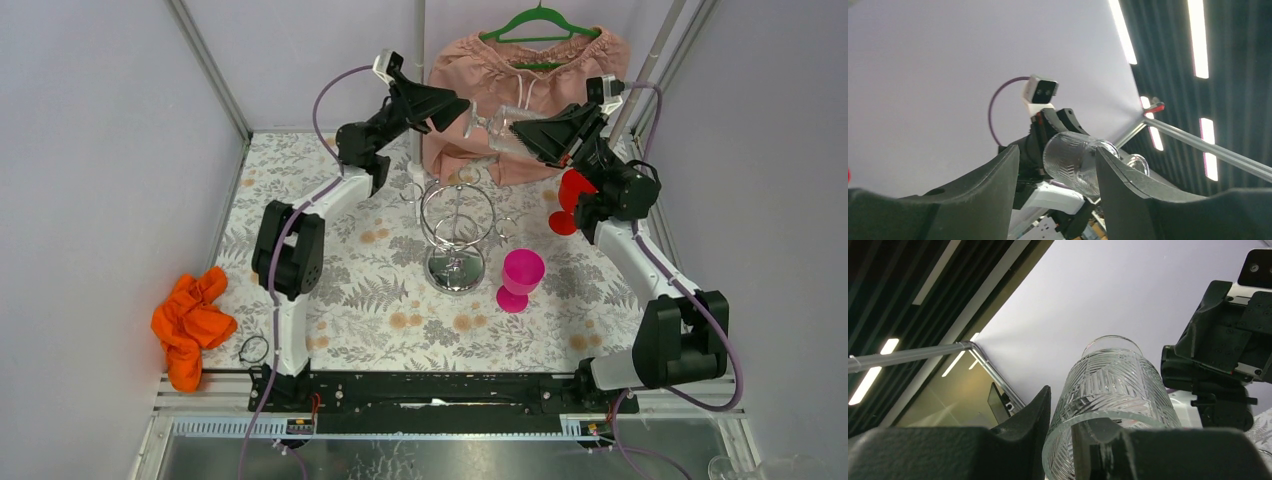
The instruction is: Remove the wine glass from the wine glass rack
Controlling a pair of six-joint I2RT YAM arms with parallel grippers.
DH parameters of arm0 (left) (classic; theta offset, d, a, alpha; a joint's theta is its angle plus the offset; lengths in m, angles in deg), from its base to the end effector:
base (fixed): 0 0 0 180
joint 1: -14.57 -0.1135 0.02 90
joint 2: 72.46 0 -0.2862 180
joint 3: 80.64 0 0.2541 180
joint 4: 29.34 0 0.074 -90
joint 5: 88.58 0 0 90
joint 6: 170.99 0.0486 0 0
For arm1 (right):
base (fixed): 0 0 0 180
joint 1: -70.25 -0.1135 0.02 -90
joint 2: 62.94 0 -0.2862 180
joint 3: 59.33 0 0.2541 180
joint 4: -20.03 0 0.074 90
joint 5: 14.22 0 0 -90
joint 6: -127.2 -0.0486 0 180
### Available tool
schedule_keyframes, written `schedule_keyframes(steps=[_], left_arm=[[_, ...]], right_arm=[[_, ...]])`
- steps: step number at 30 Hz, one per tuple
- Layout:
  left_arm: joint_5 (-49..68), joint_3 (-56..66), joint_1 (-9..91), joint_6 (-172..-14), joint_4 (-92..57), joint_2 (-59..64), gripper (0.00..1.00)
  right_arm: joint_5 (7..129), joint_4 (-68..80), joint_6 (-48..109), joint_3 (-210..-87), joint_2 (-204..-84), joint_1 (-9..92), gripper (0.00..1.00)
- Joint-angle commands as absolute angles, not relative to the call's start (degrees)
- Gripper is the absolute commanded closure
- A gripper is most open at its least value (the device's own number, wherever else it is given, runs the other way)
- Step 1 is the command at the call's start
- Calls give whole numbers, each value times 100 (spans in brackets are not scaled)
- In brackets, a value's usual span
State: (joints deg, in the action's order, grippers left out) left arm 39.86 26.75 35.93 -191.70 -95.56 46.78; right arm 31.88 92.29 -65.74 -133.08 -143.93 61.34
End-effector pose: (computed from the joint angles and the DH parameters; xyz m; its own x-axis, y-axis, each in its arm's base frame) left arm 0.4302 -0.2007 0.4021 -0.8500 -0.4542 -0.2666 0.4879 -0.4882 -0.7236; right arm 0.2648 0.0756 0.4630 -0.5912 0.6181 -0.5180 -0.7830 -0.2861 0.5523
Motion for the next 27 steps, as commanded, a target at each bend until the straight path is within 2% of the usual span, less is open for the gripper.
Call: schedule_keyframes(steps=[1,7,12,18,21,27], left_arm=[[4397,2819,3531,-18285,-8721,4299,36],[4394,2875,3508,-18459,-8945,4301,36],[4490,2724,3495,-17779,-8150,3999,36],[4170,3154,3495,-15135,-4442,3285,37],[3363,3664,3492,-13555,-2075,3002,37],[1439,4457,3495,-12227,416,2729,37]], right_arm=[[3171,9624,-6224,-13351,-14014,6093,100],[3134,9571,-6207,-13280,-14037,6093,100],[3072,9444,-6145,-13224,-14026,6094,100],[2861,8562,-5445,-13214,-13778,6093,100],[2761,7465,-4620,-13290,-13456,6093,100],[2915,4712,-2604,-13758,-12905,6097,100]])
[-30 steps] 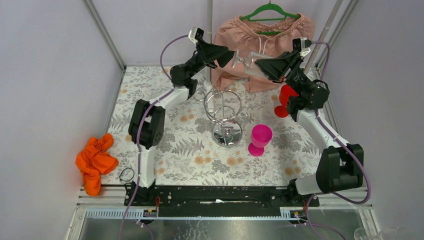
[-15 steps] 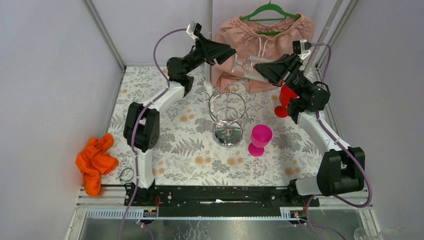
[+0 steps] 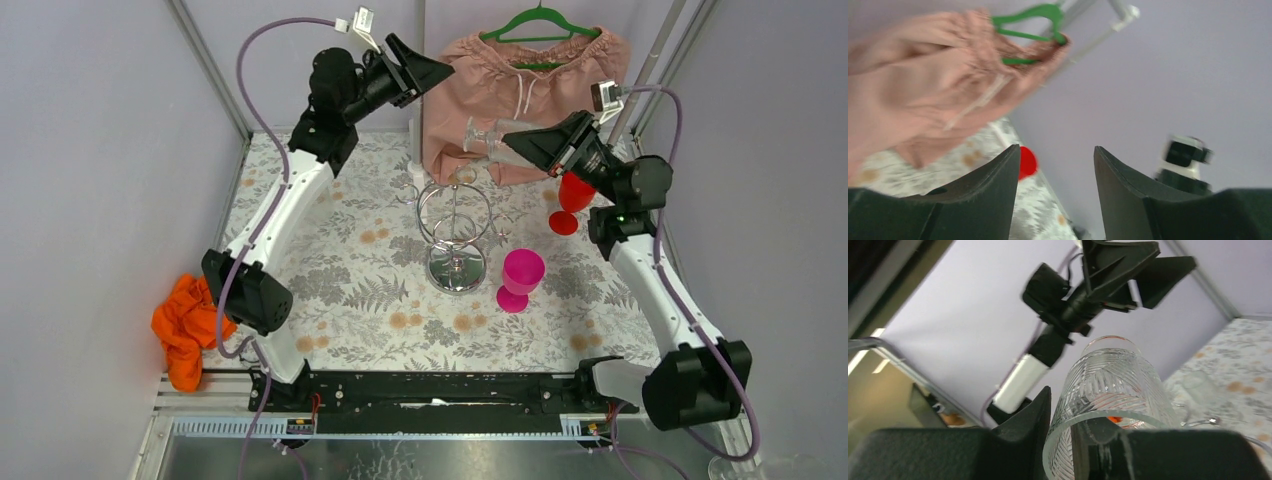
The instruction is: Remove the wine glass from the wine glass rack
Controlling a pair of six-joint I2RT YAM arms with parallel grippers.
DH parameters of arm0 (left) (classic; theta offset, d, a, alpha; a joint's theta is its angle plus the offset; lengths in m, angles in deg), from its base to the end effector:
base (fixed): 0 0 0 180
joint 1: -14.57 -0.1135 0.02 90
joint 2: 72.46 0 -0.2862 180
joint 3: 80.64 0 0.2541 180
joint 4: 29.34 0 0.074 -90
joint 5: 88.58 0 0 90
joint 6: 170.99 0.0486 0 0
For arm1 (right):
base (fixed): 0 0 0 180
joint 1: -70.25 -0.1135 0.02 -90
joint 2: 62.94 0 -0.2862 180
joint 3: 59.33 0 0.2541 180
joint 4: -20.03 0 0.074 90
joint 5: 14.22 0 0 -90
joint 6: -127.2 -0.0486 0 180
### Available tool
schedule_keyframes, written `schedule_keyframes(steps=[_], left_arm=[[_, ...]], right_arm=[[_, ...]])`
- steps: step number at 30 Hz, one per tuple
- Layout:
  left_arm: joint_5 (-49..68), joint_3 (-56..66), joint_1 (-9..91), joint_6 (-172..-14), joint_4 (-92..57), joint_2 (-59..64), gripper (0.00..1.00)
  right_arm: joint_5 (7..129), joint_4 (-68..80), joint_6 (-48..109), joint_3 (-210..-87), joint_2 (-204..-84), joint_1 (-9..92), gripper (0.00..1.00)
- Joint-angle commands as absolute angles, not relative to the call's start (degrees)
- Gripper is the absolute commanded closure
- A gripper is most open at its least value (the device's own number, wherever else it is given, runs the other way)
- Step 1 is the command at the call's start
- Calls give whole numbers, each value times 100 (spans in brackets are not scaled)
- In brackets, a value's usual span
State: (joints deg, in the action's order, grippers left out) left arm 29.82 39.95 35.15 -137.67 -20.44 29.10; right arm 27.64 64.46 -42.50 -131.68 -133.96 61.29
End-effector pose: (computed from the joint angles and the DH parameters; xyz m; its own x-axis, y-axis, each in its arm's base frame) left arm 0.3968 -0.1737 0.4973 -0.5342 -0.5846 -0.6107 0.5482 0.3103 -0.7766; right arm 0.2465 0.0755 0.4663 -0.4807 0.5889 -0.6497 -0.8066 -0.0064 0.5910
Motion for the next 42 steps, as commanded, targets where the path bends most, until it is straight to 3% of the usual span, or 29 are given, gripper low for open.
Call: schedule_keyframes(steps=[1,14,23,33,37,42], left_arm=[[1117,4557,3496,-12104,683,2699,38],[-3362,5611,3992,-11136,3082,2942,40],[-3822,4617,4788,-10995,3098,1766,40],[-4638,4030,5084,-11003,3510,799,39],[-5644,4392,5213,-11090,4176,860,39],[-5797,4439,5216,-11096,4347,722,38]], right_arm=[[2979,4371,-2359,-13853,-12839,6093,100],[3339,2485,-1116,-14368,-12829,6093,100],[4474,-603,913,-15999,-13209,6093,100],[4938,-1331,1147,-16555,-13602,6030,100],[5143,-1783,1408,-17314,-14000,5813,100],[5381,-2269,1630,-18335,-14601,5371,100]])
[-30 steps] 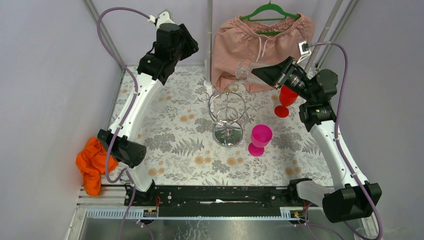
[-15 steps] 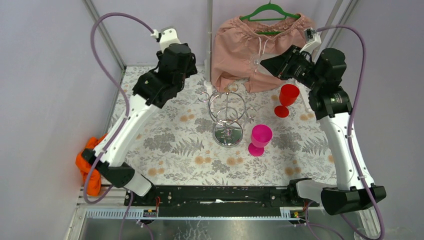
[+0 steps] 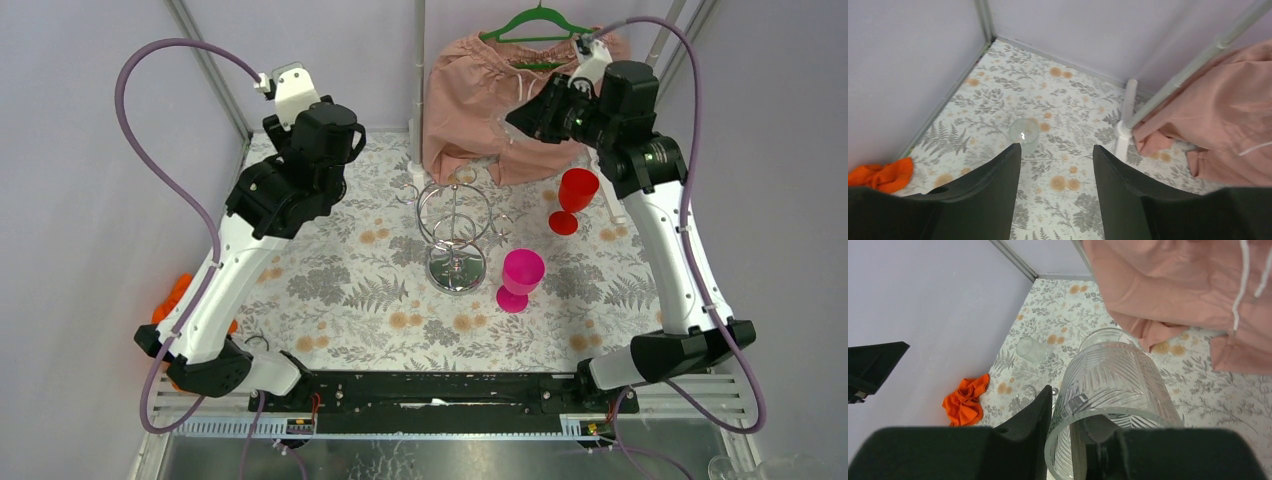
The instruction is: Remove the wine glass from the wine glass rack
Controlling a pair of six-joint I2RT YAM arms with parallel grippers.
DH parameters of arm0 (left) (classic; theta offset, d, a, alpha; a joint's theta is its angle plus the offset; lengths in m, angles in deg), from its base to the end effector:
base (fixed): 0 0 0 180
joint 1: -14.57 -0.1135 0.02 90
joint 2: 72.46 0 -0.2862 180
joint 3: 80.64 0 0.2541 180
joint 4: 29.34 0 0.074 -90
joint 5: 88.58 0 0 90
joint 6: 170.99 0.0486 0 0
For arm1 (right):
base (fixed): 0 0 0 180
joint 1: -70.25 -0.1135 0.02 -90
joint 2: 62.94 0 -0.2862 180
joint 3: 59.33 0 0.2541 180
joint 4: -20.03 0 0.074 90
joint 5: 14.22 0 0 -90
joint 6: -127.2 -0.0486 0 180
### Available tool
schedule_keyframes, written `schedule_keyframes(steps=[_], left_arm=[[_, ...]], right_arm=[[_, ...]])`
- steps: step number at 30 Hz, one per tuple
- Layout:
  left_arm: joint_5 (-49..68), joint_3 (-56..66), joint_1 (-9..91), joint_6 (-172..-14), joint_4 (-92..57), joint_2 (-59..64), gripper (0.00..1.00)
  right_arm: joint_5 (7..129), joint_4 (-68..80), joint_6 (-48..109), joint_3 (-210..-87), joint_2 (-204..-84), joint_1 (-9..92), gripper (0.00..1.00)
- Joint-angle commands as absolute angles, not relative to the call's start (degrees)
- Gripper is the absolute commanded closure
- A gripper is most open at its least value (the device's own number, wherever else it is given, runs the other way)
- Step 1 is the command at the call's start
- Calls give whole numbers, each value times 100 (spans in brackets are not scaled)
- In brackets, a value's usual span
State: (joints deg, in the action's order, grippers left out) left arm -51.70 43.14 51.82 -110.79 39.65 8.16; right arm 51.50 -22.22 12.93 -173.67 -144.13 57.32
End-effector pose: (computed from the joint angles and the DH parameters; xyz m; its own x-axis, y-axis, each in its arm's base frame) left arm 0.2238 -0.1213 0.5247 -0.1967 -0.2251 -0.9543 -0.3545 0.9238 -0.1449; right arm 0.2935 0.0879 0.5166 -0.3870 0.2956 -0.8734 -0.4833 0.7416 0.4651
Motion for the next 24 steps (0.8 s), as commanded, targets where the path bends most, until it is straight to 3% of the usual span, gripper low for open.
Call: schedule_keyframes(steps=[1,10,16,24], left_arm=[[-5821,4430,5217,-11092,4353,681,38],[-6727,4705,5218,-11198,4933,704,38],[-6291,4486,5210,-10947,4291,155,35],[-6156,4494,5209,-10834,4057,-332,33]], right_arm=[[5433,-2358,1682,-18531,-14733,5259,100],[5529,-2636,1687,-19910,-15972,4325,100],[5598,-2928,1812,-20783,-16734,3618,100],[5501,-2863,1741,-21071,-17264,2986,100]])
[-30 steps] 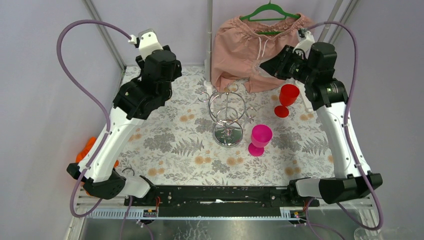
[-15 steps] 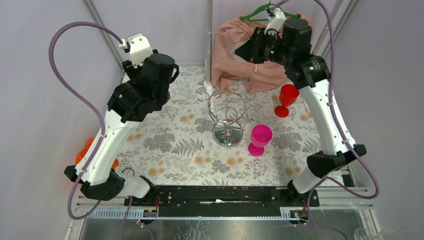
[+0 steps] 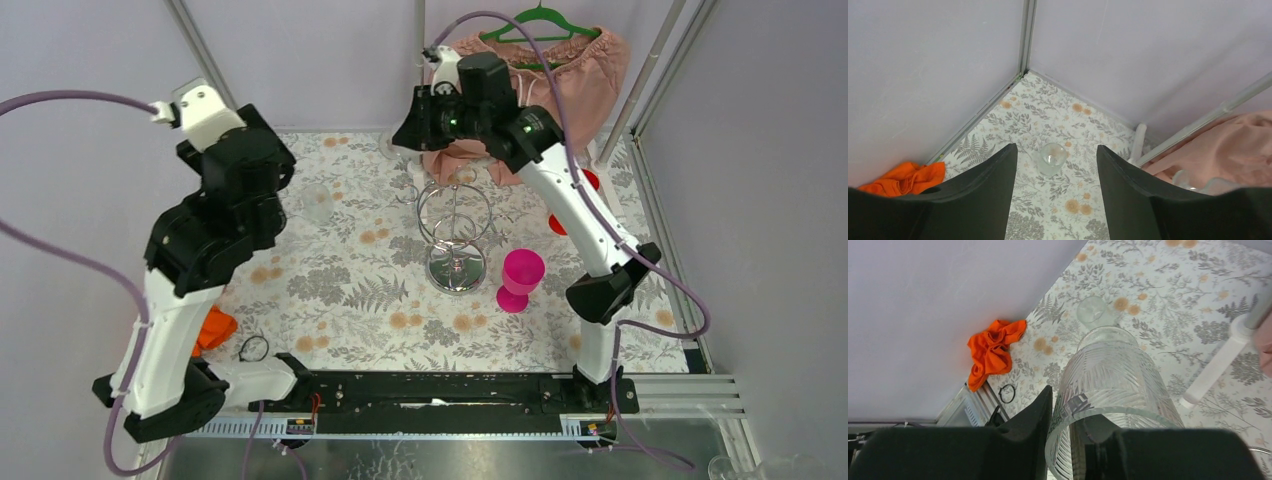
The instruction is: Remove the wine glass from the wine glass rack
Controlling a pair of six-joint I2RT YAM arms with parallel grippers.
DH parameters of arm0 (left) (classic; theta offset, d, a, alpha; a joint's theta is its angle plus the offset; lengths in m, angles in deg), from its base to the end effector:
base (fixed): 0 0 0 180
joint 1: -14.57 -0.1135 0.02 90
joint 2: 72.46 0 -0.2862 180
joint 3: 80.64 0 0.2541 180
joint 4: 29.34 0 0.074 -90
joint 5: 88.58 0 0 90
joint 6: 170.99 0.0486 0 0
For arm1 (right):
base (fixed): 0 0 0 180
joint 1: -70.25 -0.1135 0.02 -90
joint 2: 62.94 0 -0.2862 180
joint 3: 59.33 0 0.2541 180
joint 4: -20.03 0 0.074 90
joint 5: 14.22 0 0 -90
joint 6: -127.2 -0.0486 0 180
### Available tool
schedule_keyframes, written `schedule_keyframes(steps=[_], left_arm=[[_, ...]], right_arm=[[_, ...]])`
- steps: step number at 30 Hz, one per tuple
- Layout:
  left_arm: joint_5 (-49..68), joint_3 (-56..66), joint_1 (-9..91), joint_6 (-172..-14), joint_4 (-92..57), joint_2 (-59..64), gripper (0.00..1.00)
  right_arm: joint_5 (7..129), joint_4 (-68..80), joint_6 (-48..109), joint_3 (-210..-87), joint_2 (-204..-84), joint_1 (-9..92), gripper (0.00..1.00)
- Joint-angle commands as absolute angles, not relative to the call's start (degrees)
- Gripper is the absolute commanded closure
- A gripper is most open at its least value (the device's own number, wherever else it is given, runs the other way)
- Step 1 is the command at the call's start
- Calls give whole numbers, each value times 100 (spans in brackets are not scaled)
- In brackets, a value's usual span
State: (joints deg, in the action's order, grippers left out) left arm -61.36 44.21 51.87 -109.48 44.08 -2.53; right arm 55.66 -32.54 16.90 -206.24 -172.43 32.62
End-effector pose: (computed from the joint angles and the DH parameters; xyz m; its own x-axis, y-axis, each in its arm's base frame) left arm 0.1527 -0.0620 0.5597 -0.0341 -0.2483 -0.9681 -0.4664 0.8607 -0.2044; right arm 0.3325 0.2775 0.5064 -0.4843 0.0380 -0.8741 -0.7125 0.5627 0.4192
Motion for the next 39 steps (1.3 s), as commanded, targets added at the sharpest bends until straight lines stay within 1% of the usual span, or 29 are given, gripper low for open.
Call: schedule_keyframes(steps=[1,9,14,17,24,39], left_arm=[[-6150,4491,5209,-10828,4046,-350,33],[-5992,4400,5209,-10832,3986,-497,32],[-5932,4375,5208,-10810,3995,-569,32],[-6082,4441,5210,-10786,3983,-601,32],[-6500,4726,5205,-10202,3509,-521,32],[-6032,4499,5207,-10390,3555,-680,32]], right_arm=[[5480,-2816,1715,-21070,-17355,2896,100],[5376,-2823,1722,-21412,-18027,2147,100],[5377,-2882,1759,-21406,-18279,1893,100],[5329,-2883,1760,-21322,-18397,1783,100],[5257,-3012,1814,-21378,-18796,1431,100],[5543,-3521,2166,-21395,-19384,795,100]])
